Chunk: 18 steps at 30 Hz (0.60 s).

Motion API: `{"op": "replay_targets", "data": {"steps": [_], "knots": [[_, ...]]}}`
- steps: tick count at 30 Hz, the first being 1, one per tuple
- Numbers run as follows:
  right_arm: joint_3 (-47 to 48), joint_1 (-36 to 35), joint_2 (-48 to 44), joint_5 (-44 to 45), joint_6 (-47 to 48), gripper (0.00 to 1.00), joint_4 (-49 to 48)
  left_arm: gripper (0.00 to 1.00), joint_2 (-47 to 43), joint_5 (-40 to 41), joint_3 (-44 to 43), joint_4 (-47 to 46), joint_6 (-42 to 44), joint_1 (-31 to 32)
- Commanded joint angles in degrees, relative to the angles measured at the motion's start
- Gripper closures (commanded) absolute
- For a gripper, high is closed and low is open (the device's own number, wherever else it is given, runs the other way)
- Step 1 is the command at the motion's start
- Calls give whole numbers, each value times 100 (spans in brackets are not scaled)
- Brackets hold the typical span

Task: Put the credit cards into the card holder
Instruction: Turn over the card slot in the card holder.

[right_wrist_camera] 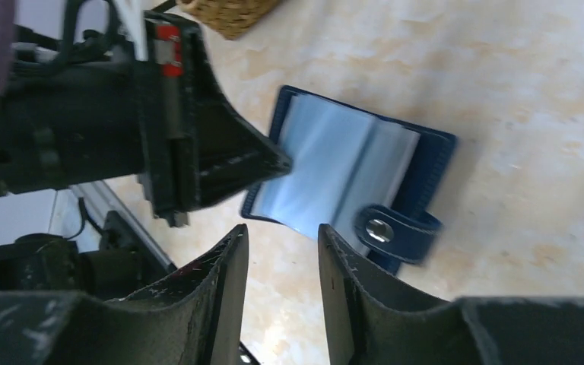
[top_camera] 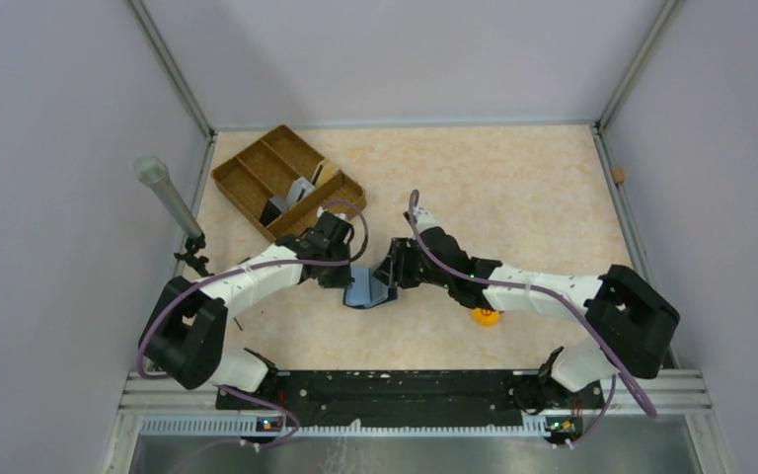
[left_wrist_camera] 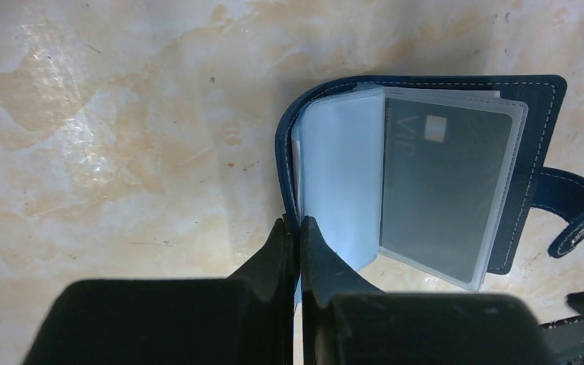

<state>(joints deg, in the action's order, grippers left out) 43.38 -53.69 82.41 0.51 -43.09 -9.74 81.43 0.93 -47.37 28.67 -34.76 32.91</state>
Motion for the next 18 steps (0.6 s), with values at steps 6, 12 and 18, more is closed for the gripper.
{"op": "replay_targets", "data": {"steps": [6,12,18], "knots": [[723,-160,913,-192,-92,67,-178,100,-243,-369,230,-334,13,-21],[703,-136,1291,365,-297,71,244,100,-235,-344,413,-473,18,-46],[416,-84,1287,731,-341,71,508,81,-262,-155,474,-388,72,-40]]}}
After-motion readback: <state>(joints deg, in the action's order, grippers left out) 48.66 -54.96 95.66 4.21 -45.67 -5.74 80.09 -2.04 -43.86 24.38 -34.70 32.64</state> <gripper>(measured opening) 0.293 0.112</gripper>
